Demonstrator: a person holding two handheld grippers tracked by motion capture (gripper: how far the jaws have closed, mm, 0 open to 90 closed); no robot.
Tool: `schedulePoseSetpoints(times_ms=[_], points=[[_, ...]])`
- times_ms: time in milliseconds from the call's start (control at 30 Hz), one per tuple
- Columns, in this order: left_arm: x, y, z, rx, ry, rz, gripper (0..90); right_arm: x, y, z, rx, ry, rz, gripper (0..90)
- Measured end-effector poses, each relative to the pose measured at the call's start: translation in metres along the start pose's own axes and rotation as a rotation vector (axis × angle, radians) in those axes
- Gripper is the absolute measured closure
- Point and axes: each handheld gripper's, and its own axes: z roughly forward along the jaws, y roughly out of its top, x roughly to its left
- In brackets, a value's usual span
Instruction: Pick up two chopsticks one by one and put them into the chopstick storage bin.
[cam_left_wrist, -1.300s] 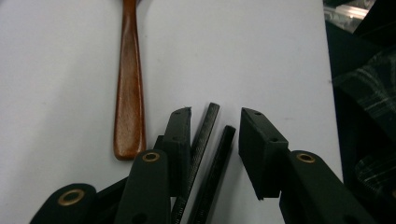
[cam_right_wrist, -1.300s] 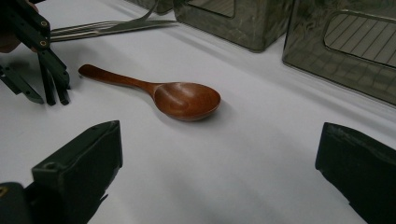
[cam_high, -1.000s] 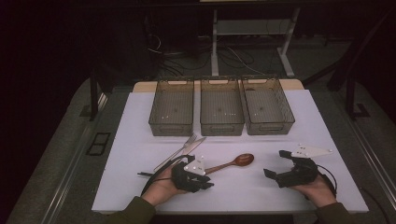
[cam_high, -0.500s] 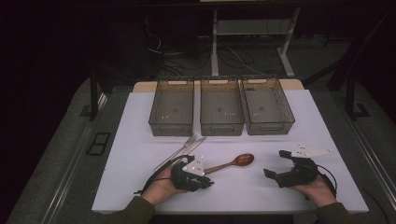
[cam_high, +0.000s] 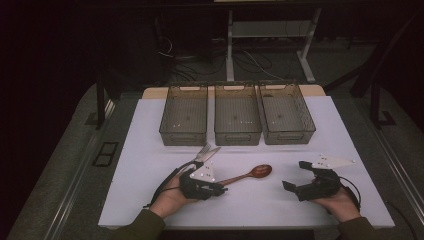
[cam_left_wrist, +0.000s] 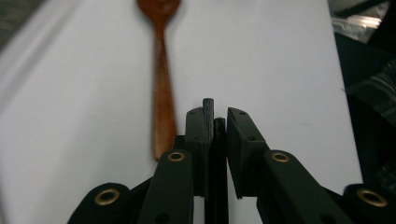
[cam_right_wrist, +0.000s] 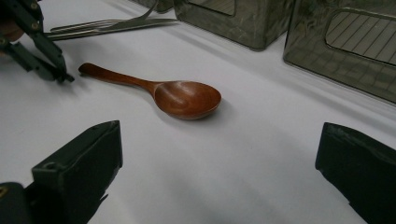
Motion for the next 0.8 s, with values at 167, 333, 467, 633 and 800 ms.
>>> schedulePoseSetpoints(times_ms=[167,333,467,633,800], points=[[0.013,-0.002,-0.007,-0.031,0.057,-0.051,77.9,0.0,0.0,0.001,0.002,0.0,0.0,0.2],[0.03,-0.002,-0.005,-0.035,0.142,-0.128,77.8,0.0,0.0,0.001,0.002,0.001,0.001,0.2],[0.043,-0.001,0.002,-0.013,0.198,-0.187,77.8,0.0,0.0,0.001,0.002,0.002,0.002,0.2],[0.052,0.007,0.013,0.004,0.231,-0.22,77.8,0.0,0.0,0.0,0.0,0.002,0.003,0.2],[0.057,0.014,0.024,-0.014,0.234,-0.252,77.6,-0.001,0.0,0.0,-0.002,0.004,0.002,0.2]])
